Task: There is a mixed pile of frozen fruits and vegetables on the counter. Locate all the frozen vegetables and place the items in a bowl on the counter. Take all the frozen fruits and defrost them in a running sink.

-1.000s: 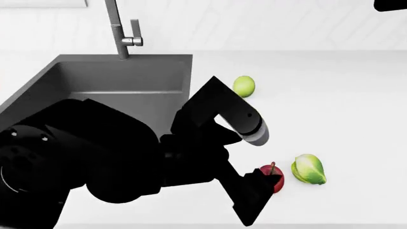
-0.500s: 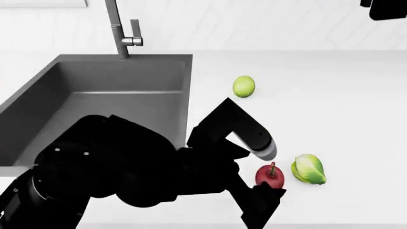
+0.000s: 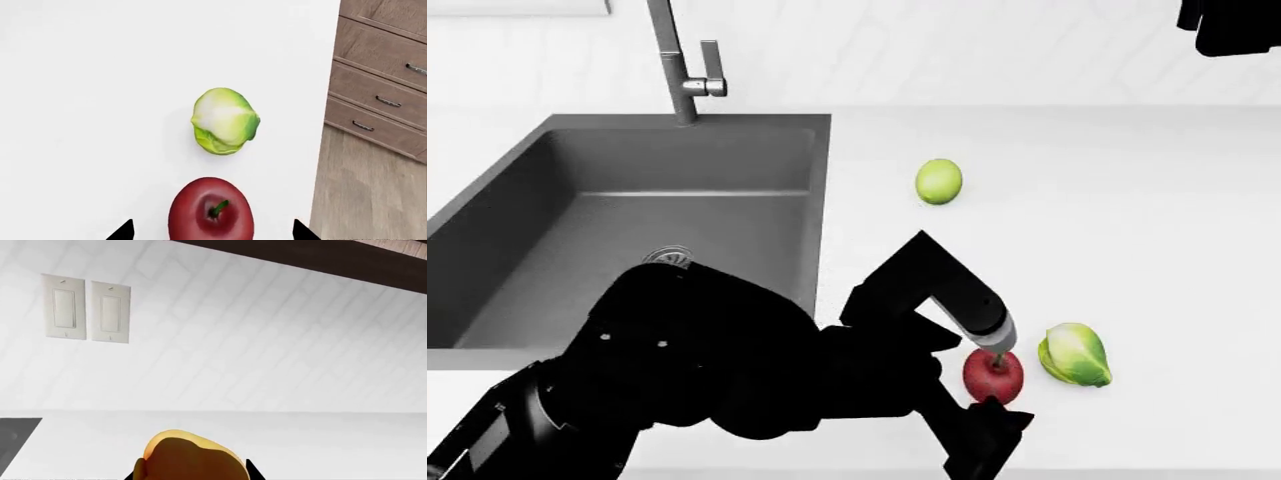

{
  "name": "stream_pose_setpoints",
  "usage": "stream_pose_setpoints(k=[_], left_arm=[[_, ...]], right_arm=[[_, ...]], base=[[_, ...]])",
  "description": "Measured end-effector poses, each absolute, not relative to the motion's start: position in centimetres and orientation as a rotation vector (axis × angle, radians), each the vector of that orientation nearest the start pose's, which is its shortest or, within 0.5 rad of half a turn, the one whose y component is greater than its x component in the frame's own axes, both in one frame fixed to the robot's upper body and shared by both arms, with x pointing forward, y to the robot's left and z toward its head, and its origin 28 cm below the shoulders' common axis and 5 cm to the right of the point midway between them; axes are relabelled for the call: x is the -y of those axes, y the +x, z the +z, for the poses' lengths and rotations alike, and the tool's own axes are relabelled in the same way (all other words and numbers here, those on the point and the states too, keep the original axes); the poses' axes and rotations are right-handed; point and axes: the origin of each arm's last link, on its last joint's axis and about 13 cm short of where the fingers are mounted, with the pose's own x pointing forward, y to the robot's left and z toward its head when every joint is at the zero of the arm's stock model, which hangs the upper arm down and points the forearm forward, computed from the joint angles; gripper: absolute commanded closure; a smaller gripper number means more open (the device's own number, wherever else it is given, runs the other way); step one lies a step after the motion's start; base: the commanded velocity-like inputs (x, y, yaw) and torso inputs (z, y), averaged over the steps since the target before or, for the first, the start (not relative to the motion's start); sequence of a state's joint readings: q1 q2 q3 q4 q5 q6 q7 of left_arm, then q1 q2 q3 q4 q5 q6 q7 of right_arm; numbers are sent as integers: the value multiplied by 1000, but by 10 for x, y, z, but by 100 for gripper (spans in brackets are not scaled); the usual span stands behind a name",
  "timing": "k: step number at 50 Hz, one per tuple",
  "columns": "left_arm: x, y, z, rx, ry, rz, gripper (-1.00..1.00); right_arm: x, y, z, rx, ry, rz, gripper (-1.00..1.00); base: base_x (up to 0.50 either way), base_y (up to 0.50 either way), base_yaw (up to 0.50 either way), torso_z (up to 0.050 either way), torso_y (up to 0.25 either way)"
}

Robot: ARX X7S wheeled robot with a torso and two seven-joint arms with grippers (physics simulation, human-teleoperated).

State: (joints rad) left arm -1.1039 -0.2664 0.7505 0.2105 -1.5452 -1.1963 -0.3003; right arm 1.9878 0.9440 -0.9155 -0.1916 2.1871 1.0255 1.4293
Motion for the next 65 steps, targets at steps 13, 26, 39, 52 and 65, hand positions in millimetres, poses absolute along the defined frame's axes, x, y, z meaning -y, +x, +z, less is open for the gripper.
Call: stream_pose_setpoints(k=[13,26,39,52,65], left_arm=[[-110,255,212,-549,160,-1163,-100],[-106,259,207,-538,156,-1165,100],[-105,260,205,-531,146,-1174,100],[-122,255,226,-431,131,-1051,100],[-162,243,280,-252,131,-730,100]], right_arm=[[149,191,412,-36,-166,-236,100],[149,193,409,-39,-166,-232,100],[150,195,406,-42,-169,-233,100],[144,200,405,-26,-183,-222,100],[128,211,405,32,-231,-203,100]], base=[[0,0,0,0,0],[0,0,0,0,0],[0,0,0,0,0],[0,0,0,0,0],[0,0,0,0,0]])
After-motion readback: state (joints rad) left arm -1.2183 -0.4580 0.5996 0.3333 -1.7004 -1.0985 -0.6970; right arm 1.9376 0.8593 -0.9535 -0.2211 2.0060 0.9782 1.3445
